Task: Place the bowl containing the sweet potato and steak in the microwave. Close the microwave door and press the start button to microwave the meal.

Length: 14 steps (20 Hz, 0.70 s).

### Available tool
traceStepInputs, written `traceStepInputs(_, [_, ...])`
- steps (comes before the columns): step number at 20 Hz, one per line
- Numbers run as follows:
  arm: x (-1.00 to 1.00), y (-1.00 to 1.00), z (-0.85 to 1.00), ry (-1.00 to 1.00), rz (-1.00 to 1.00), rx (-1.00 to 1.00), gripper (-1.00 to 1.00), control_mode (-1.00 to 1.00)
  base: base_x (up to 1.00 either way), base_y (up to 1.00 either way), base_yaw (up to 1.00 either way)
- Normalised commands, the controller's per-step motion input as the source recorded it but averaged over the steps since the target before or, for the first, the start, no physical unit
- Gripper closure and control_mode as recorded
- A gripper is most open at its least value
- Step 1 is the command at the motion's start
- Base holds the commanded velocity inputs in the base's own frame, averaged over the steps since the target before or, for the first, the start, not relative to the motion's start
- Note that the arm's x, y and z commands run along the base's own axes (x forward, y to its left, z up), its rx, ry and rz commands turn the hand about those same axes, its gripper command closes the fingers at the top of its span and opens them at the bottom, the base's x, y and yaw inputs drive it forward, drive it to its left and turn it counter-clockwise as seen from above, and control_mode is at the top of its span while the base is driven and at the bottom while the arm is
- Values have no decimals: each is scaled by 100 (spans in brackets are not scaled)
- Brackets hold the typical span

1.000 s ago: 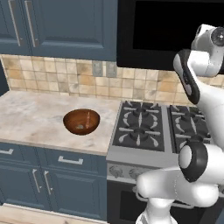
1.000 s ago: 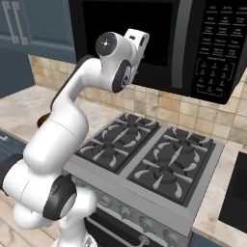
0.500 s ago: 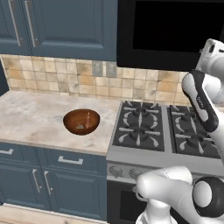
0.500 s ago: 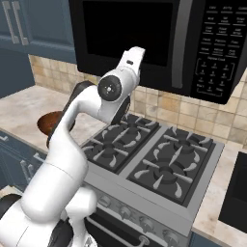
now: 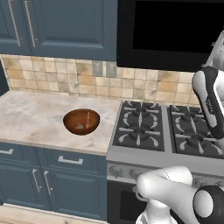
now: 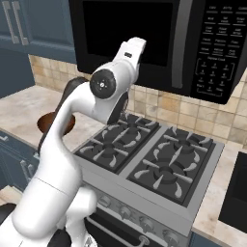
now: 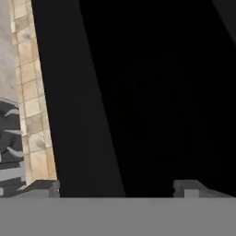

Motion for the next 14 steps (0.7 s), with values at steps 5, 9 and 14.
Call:
traceStepInputs(5, [-56,-20,8,0,-20,32,-100,-100,0,0,0])
traceStepInputs(9, [-77,-34,0,-1,-23,49,-100,-100,0,0,0])
traceStepInputs(14, [-76,-39,0,-3,-27,58,-100,-100,0,0,0])
